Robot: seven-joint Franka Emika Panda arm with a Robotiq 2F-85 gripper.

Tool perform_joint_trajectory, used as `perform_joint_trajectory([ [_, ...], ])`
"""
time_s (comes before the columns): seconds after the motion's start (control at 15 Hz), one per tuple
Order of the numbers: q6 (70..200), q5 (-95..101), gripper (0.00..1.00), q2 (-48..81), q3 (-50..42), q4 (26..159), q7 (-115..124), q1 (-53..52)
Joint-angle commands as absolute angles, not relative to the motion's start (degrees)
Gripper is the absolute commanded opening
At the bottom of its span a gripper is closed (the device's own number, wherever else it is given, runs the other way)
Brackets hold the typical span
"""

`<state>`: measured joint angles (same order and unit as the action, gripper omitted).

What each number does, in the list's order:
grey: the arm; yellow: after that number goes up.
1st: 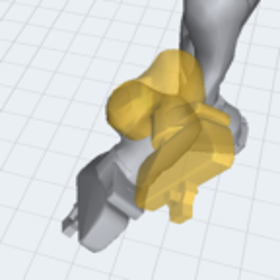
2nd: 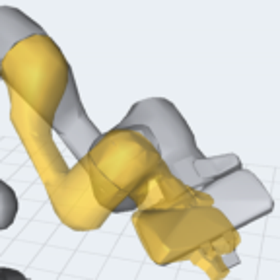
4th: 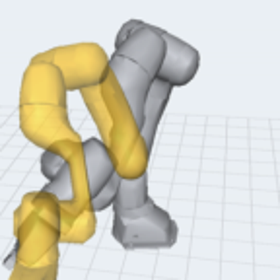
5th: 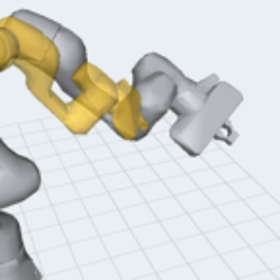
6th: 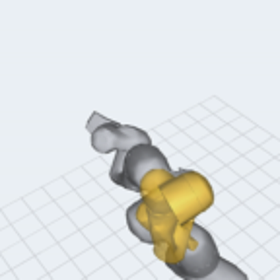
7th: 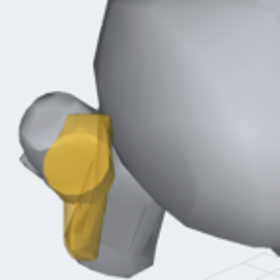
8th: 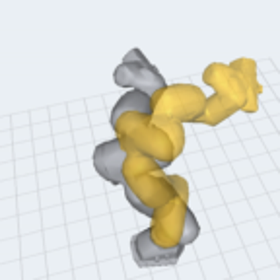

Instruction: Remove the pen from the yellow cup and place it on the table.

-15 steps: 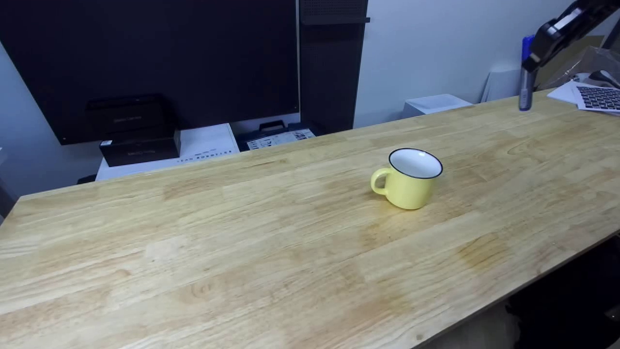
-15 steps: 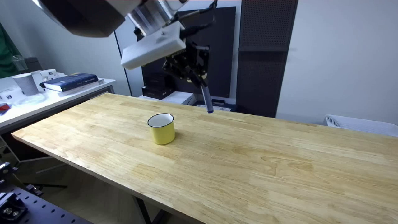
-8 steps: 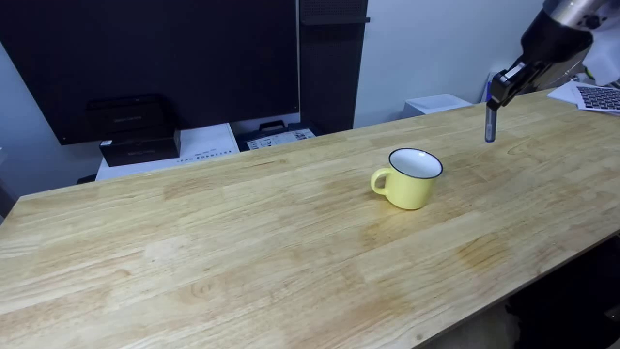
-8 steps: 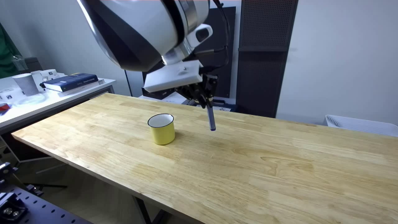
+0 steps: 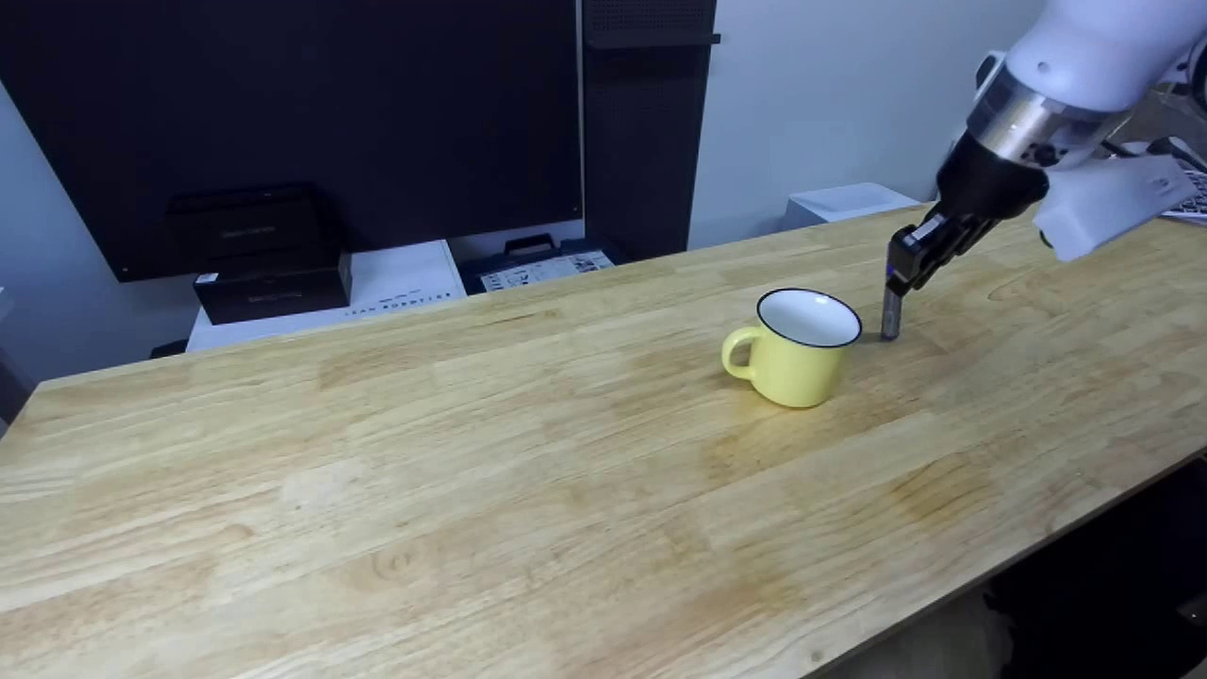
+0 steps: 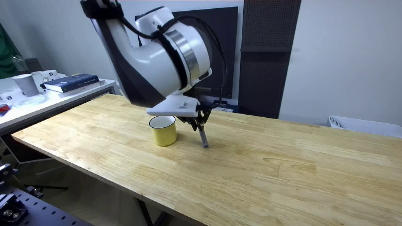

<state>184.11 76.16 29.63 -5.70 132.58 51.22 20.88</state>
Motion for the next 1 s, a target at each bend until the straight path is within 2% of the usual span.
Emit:
perform_joint_trajectory([
  [0.0,186.2,72.1,0.06,33.5,-0.8,132.3,47.7,24.3],
  [0.13,185.6,70.2,0.06,34.5,2.0,132.6,46.0,26.2],
  [0.27,187.6,56.7,0.06,34.8,0.3,134.7,35.1,23.1],
  [0.33,185.3,61.4,0.06,35.3,5.2,133.3,38.0,28.5],
  [0.6,183.5,59.3,0.06,34.5,10.1,133.9,34.5,32.9],
  [0.67,183.0,59.2,0.47,33.9,11.2,134.2,34.2,33.9],
  [0.73,182.6,59.1,0.48,33.2,12.1,134.5,34.0,34.8],
  [0.87,181.3,58.7,0.61,31.1,12.8,134.9,34.2,35.3],
  [0.93,183.3,48.1,0.67,28.7,8.2,137.0,26.8,29.8],
])
